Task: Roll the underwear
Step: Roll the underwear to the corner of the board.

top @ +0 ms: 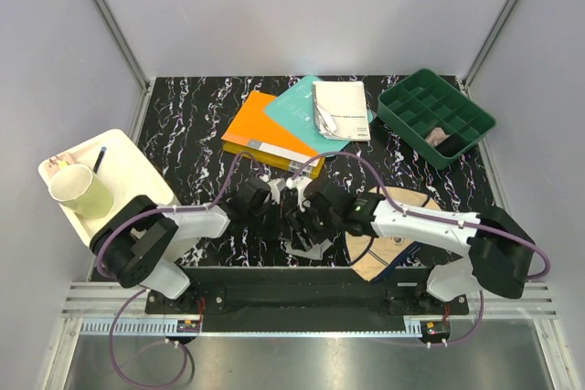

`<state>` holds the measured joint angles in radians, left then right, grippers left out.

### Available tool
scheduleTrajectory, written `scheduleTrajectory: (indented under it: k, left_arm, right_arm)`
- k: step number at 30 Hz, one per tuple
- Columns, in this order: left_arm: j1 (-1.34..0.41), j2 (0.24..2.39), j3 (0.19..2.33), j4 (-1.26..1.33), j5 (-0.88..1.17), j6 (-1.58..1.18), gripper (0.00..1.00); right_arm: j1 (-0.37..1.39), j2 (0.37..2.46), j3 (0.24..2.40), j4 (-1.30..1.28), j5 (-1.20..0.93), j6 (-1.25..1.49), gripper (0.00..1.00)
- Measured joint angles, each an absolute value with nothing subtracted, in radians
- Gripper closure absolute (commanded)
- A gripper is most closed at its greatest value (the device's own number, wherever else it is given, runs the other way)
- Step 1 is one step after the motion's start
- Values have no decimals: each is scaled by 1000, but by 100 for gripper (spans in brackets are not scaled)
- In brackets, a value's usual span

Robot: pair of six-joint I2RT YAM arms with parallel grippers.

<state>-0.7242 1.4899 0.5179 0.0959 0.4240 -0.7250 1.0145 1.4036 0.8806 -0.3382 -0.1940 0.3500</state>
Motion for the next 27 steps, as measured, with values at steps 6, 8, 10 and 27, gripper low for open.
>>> scheduleTrajectory:
  k: [6,8,10,27]
  left_arm:
    - [-720,1501,524,95,439,-718,100]
    - [-719,1501,526,94,441,-715,100]
    - [-719,1501,528,89,441,-714,100]
    - [-716,1503,531,83,447,-703,100]
  right_arm:
    - [1103,1477,881,-345,-106,288,38]
    - [1121,1485,880,-343,-84,279,39]
    - [1135,1486,878,-336,-63,274,41]
    - [1174,1565,845,-294,38,271,52]
